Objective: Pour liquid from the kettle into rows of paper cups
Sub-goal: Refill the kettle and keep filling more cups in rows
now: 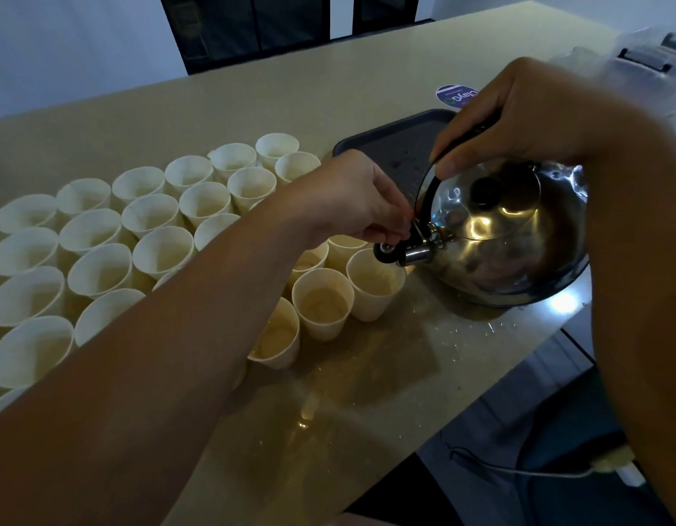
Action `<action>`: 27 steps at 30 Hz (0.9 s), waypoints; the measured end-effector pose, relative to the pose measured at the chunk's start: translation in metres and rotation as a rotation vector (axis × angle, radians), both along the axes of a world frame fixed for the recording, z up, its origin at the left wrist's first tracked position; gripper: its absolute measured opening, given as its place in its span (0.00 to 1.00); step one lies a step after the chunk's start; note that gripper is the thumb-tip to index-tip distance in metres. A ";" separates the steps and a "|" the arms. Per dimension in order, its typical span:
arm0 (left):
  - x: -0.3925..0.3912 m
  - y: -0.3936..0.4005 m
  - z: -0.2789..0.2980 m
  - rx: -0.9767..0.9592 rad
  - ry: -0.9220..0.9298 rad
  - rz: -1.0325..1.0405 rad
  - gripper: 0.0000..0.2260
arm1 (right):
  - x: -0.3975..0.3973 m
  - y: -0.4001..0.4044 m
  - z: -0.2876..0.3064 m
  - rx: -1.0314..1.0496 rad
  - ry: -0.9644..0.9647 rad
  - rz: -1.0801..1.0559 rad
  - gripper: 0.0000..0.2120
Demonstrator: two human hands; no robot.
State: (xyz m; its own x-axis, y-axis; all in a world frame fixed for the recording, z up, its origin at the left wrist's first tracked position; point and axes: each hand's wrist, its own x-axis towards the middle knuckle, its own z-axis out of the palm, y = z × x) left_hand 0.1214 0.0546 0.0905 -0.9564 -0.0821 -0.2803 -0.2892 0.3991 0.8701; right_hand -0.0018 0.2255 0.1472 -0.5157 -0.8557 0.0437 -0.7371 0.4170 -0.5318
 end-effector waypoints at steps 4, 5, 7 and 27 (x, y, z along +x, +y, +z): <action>-0.001 0.000 0.003 -0.009 0.030 0.020 0.06 | -0.006 0.008 -0.007 -0.085 -0.038 -0.047 0.13; -0.003 0.000 0.006 -0.013 0.050 0.034 0.06 | -0.008 0.010 -0.009 -0.124 -0.046 -0.063 0.14; -0.007 0.001 0.011 -0.038 0.097 0.073 0.06 | -0.014 0.013 -0.014 -0.210 -0.068 -0.119 0.16; -0.134 -0.020 -0.001 -0.648 0.285 -0.013 0.23 | -0.093 -0.043 -0.083 -0.669 -0.022 -0.689 0.14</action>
